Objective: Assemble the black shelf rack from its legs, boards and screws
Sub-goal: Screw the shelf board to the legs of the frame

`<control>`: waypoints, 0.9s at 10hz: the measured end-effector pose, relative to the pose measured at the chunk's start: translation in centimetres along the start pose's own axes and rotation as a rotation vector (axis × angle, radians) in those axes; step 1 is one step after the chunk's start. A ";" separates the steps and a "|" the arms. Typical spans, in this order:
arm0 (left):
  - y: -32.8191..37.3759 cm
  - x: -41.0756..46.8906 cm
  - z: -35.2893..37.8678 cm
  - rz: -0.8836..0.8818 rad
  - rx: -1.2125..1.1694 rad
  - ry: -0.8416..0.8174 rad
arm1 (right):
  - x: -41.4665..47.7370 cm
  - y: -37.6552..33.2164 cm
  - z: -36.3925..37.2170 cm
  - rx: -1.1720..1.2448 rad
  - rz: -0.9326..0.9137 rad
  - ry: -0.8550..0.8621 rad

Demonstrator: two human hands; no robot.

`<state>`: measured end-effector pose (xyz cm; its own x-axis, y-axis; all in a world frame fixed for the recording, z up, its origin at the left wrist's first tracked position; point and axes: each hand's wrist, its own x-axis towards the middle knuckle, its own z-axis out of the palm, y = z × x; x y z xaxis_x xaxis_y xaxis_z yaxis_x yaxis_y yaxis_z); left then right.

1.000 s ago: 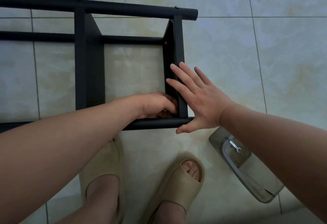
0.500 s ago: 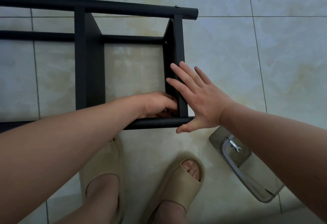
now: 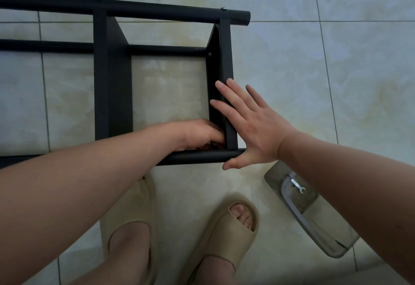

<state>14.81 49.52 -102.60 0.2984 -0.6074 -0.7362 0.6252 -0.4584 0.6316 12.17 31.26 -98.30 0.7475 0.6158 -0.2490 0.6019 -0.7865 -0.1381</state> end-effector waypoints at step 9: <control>0.0 -0.1 -0.4 -0.006 -0.189 -0.053 | 0.1 0.0 0.1 -0.001 -0.002 0.007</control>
<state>15.03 49.83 -102.56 0.2586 -0.6409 -0.7228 0.7527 -0.3353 0.5666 12.20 31.29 -98.45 0.7485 0.6173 -0.2421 0.6034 -0.7855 -0.1376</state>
